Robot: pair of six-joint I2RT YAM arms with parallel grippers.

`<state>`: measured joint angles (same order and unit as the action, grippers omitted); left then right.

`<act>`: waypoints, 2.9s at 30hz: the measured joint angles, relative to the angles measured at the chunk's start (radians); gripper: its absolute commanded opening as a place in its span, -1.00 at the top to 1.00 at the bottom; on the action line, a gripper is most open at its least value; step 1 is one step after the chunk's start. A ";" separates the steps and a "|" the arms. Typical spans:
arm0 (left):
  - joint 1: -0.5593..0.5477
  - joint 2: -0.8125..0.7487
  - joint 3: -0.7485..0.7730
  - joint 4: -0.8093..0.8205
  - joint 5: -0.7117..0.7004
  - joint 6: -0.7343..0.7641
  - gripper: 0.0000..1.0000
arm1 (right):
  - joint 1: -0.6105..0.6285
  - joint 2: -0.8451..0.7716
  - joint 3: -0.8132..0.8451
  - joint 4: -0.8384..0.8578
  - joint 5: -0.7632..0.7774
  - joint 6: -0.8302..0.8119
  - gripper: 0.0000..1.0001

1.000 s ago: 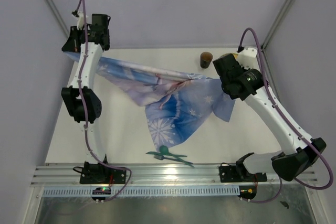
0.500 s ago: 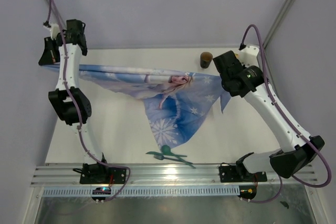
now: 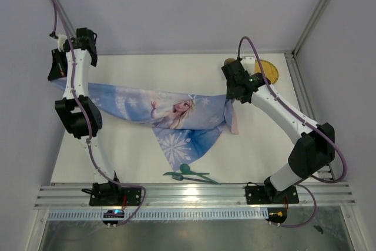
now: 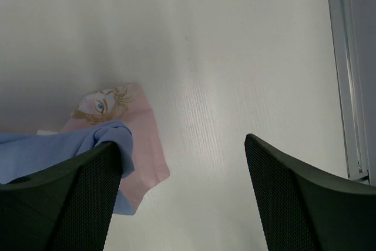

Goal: Set the dinner table for one person

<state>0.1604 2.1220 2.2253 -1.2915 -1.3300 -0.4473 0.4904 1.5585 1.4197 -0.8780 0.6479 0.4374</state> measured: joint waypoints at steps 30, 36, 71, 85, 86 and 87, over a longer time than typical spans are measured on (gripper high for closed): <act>0.000 0.076 0.098 -0.054 0.087 -0.073 1.00 | 0.232 -0.126 0.151 -0.120 -0.484 -0.236 -0.82; 0.000 0.076 0.112 -0.053 0.106 -0.073 1.00 | 0.244 -0.204 0.227 -0.093 -0.833 -0.325 -0.83; -0.125 0.076 0.112 -0.053 0.215 -0.099 1.00 | 0.417 0.254 -0.187 0.289 -0.743 -0.085 -0.83; -0.127 0.076 0.112 -0.053 0.215 -0.095 1.00 | 0.417 0.335 -0.145 0.213 -0.739 -0.068 -0.83; -0.127 0.076 0.112 -0.053 0.215 -0.095 1.00 | 0.417 0.335 -0.146 0.210 -0.737 -0.068 -0.83; -0.127 0.076 0.112 -0.053 0.215 -0.095 1.00 | 0.417 0.335 -0.147 0.208 -0.736 -0.068 -0.83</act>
<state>0.0330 2.1975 2.3371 -1.3449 -1.1152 -0.5419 0.9073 1.8938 1.2724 -0.6697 -0.0883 0.3698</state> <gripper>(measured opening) 0.003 0.915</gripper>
